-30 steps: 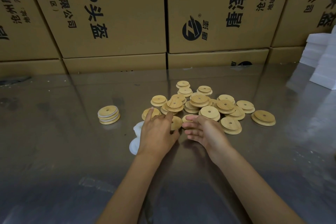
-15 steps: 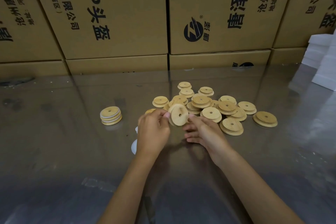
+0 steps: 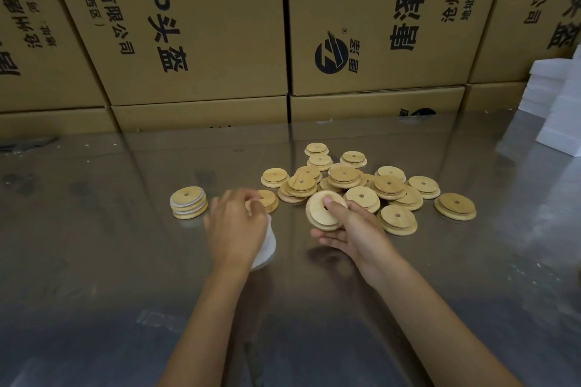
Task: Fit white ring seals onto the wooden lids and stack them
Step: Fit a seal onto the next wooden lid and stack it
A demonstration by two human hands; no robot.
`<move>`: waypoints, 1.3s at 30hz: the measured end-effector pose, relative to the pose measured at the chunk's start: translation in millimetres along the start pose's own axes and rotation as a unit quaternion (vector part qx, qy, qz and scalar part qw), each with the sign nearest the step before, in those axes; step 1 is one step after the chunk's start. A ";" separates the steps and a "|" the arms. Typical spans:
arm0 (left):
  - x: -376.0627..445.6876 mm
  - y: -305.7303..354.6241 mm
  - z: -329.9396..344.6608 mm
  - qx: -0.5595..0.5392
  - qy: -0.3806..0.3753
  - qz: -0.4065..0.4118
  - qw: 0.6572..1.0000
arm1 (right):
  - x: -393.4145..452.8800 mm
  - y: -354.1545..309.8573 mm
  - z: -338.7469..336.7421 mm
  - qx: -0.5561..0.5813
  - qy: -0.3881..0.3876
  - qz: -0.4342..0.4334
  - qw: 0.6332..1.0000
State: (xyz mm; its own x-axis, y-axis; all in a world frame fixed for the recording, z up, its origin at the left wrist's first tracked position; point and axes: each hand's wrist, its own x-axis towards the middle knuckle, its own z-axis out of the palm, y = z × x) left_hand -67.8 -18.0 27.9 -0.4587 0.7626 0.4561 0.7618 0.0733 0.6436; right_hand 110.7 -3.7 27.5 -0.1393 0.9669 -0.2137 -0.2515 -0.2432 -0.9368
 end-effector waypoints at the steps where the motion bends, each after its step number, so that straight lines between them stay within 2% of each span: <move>1: 2.3 -5.3 -3.2 0.042 -0.007 -0.034 0.999 | 0.7 -0.1 -0.6 0.005 0.001 0.005 1.000; 4: 7.0 -15.5 -11.3 0.135 -0.078 -0.121 0.980 | 2.0 0.3 -1.4 0.010 0.002 0.009 1.000; 8: 6.0 -17.8 -14.8 0.121 -0.121 -0.150 0.974 | 3.3 1.6 -1.9 0.005 -0.005 0.003 1.000; 18: 6.5 -17.3 -16.6 0.081 -0.063 -0.134 0.986 | 5.1 2.1 -1.8 0.005 0.009 0.010 1.000; 23: 7.5 -19.3 -13.6 0.060 -0.012 -0.091 0.994 | 6.3 3.6 -2.5 -0.004 0.001 0.008 1.000; 27: 9.7 -20.1 -10.1 0.002 -0.009 -0.112 0.994 | 7.6 4.7 -3.3 -0.006 -0.002 0.005 1.000; 30: 12.4 -19.0 -9.4 -0.120 -0.023 -0.128 0.984 | 8.6 5.3 -4.8 -0.005 -0.008 0.010 1.000; 35: 13.5 -7.1 -15.3 -0.328 -0.074 -0.124 0.934 | 9.3 3.2 -4.0 0.006 -0.027 0.017 0.999; 39: 7.9 6.0 -15.6 -0.409 -0.159 -0.102 0.893 | 11.6 3.1 -2.0 0.003 -0.049 0.019 0.999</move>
State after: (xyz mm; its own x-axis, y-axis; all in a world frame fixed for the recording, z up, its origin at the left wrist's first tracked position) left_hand -74.0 -21.6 44.9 -0.2981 0.9402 0.1651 0.0291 -0.1639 0.9860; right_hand 110.3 6.8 21.6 -0.2412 0.9449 -0.2214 -0.2493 -0.2808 -0.9268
